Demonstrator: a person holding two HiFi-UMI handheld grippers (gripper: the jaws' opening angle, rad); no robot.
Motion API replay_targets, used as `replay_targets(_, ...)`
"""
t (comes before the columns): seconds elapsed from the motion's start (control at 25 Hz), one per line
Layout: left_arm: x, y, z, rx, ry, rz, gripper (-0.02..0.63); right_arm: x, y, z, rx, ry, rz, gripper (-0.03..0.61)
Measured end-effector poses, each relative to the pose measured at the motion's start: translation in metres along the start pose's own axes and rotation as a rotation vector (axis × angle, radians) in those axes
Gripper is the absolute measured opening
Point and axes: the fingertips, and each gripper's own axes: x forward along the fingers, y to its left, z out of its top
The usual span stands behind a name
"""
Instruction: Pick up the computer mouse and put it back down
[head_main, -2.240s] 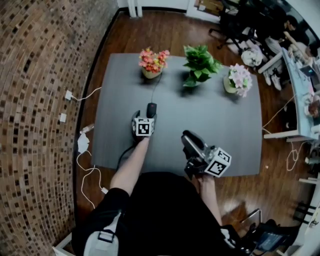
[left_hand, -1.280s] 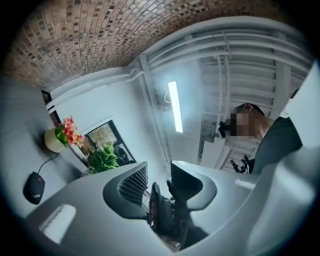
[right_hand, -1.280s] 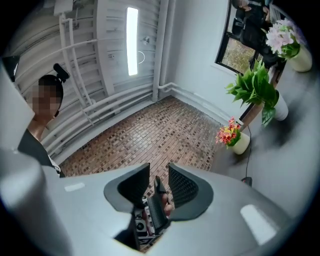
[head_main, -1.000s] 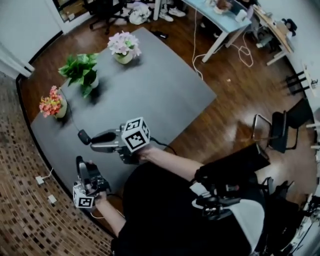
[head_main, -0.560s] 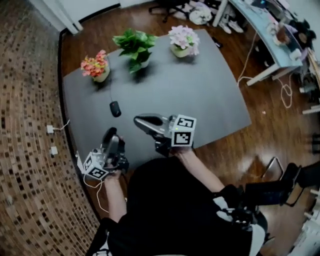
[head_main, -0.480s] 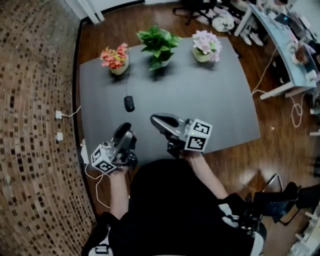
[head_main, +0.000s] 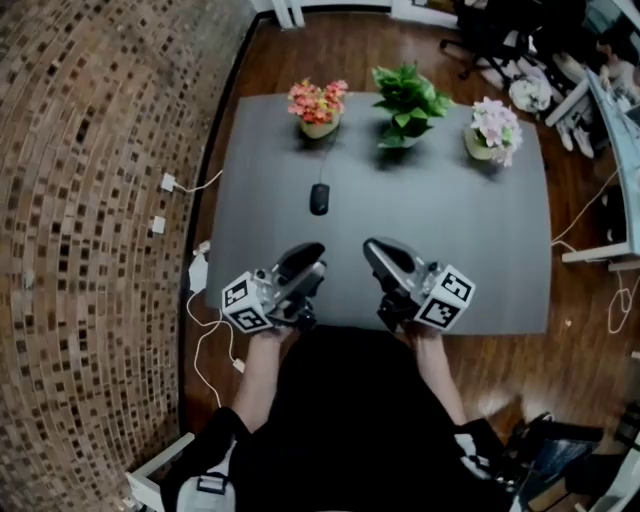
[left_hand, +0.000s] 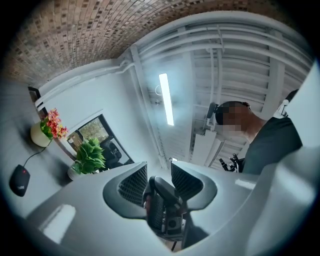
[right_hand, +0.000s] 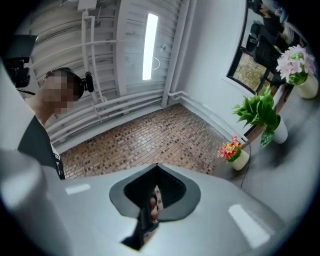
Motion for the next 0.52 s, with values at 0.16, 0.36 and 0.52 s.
replay_targets(0.16, 0.005, -0.003, -0.009, 0.004, -0.001, -0.004, 0.121, -0.010, -0.002, -0.002, 0.004, -0.002, 0.010, 0.003)
replay_targets(0.36, 0.017, -0.008, -0.018, -0.008, 0.012, -0.009, 0.121, -0.020, 0.001, 0.003, 0.012, -0.009, 0.012, 0.003)
replay_targets(0.52, 0.027, -0.015, -0.027, -0.014, 0.033, -0.017, 0.121, -0.028, 0.005, 0.007, 0.013, -0.023, 0.014, 0.003)
